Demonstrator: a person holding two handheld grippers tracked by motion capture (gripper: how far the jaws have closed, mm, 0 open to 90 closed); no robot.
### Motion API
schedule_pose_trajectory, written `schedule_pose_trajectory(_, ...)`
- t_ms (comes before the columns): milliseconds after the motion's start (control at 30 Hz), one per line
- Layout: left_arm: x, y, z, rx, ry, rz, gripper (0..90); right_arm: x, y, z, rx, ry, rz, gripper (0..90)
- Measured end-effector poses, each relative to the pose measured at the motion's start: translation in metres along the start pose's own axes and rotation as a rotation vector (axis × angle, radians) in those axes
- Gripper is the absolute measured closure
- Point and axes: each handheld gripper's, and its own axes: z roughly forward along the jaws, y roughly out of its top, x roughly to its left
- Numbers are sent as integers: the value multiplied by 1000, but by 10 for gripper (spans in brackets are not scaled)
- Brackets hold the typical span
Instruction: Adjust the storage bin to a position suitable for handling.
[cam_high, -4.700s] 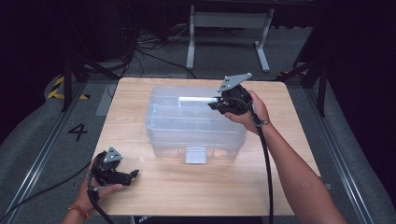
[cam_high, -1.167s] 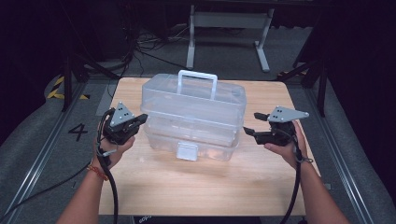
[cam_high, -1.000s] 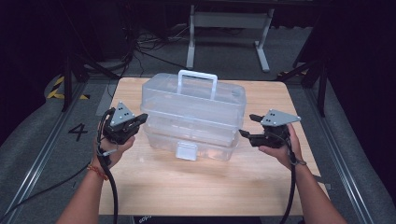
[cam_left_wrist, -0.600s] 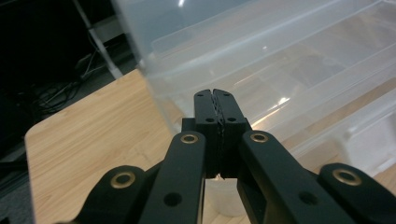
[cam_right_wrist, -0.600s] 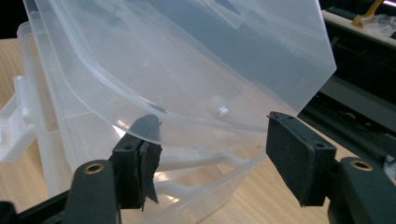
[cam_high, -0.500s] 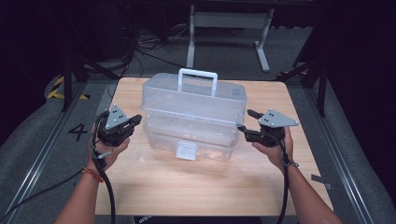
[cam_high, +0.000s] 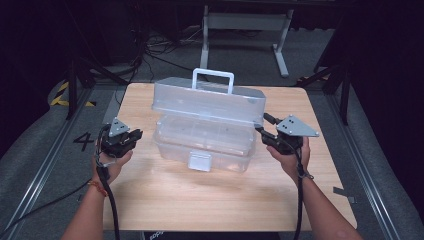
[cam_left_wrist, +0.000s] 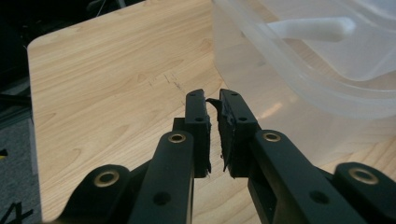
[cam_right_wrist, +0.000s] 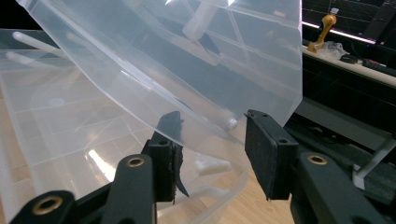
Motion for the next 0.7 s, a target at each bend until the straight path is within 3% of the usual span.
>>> schedule_pose_trajectory(333,-10,4,13,16,-48,44,817,-4,6,3,-16,-55,31,630)
schedule_pose_trajectory(700,-18,8,17,22,-85,68,827,-12,8,4,-26,-71,69,682)
